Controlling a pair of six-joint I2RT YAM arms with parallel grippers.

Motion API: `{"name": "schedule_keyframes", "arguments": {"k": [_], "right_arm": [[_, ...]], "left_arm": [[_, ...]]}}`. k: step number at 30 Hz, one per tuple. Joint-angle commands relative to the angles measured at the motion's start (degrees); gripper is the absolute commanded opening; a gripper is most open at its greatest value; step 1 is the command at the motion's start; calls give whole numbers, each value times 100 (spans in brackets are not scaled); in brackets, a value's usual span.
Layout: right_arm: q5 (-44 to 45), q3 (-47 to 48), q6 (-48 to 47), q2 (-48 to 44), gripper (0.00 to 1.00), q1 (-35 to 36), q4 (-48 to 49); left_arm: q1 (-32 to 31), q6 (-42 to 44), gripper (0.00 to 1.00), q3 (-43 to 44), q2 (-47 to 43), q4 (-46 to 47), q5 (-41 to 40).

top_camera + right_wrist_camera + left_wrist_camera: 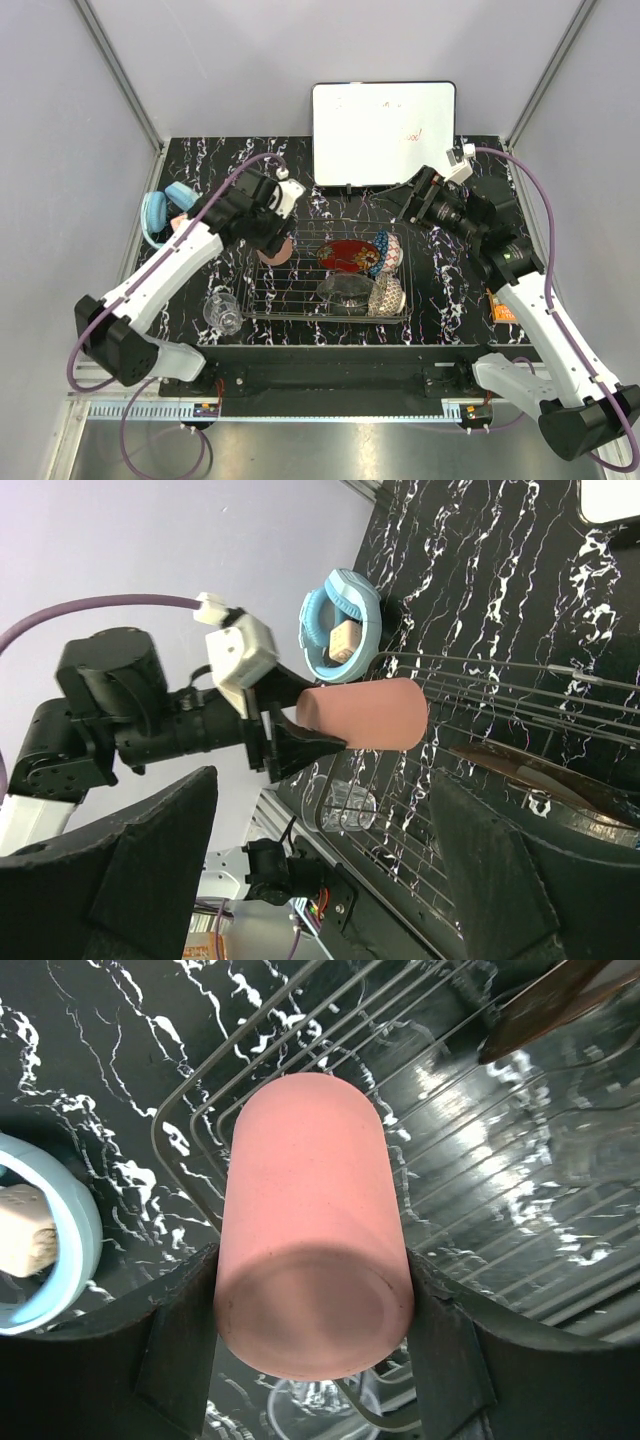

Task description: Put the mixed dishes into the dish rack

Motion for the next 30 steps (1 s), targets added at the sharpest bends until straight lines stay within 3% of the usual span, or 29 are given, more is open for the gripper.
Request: {"name": "schedule_keyframes", "arguments": {"k": [1, 7, 21, 30], "right_arm": [[29, 57, -51, -51, 93, 1, -27], [-6, -13, -16, -59, 93, 1, -62], [-15, -84, -86, -15, 94, 1, -106], [21, -49, -95, 37, 96, 1, -115]], "left_arm": [[-174, 278, 0, -42, 315, 84, -622], [-376, 304, 0, -235, 588, 251, -639], [-385, 313, 0, -481, 703, 374, 468], [-341, 242, 0, -570, 949, 603, 380]]}}
